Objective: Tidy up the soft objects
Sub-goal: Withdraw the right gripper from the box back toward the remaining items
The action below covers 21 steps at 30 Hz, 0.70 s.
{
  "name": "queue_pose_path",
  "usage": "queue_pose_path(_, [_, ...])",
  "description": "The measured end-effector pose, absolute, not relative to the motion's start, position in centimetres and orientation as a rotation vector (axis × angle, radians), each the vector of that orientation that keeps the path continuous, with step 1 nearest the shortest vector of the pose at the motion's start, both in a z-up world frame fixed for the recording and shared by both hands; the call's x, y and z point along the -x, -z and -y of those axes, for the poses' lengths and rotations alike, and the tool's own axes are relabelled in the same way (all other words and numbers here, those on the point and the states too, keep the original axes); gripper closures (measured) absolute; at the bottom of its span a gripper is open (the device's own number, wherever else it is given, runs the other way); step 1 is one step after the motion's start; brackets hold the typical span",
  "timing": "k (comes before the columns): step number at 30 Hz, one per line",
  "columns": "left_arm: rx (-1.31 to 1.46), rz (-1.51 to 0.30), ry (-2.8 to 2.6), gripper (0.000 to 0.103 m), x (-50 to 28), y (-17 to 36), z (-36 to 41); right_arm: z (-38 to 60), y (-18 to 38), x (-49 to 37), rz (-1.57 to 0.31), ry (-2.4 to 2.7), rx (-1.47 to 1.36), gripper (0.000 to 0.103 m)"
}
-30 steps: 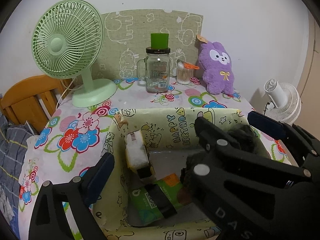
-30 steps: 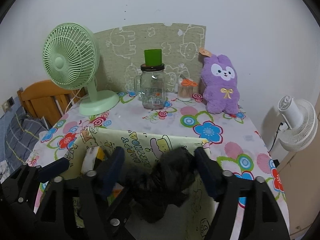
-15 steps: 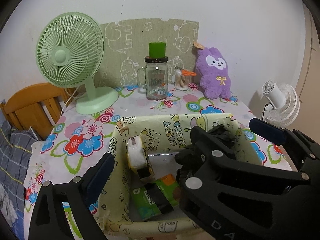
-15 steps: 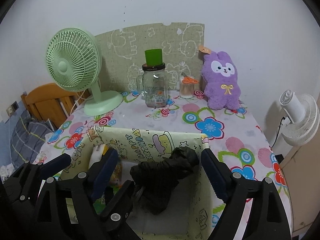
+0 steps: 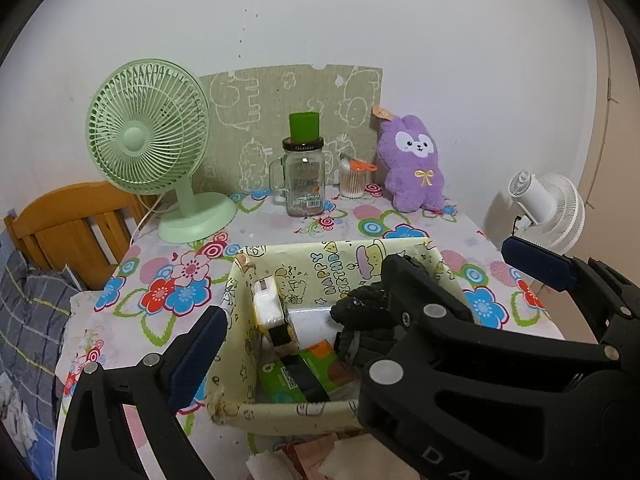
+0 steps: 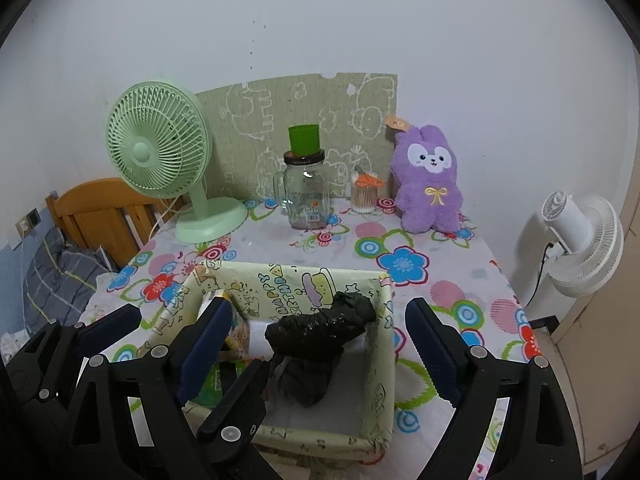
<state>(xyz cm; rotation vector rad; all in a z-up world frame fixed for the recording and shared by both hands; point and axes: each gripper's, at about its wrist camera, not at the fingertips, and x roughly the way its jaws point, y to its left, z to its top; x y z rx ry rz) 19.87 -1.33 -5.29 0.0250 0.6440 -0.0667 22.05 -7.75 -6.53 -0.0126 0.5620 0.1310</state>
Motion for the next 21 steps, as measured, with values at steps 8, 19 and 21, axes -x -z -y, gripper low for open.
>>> queue_pose_path(8, [-0.029,-0.607,0.071,0.002,-17.6,4.0,1.8,8.1,5.1,-19.4,-0.523,-0.115,0.015,0.010])
queue_pose_path(19, [-0.029,-0.576,0.069,0.000,-14.7,2.7,2.1,8.5,3.7,-15.9,-0.485,-0.116,0.019,0.004])
queue_pose_path(21, [-0.033,-0.575,0.065,0.000,-14.2,2.6,2.2,8.5,3.6,-15.5,-0.484,-0.113,0.020,0.002])
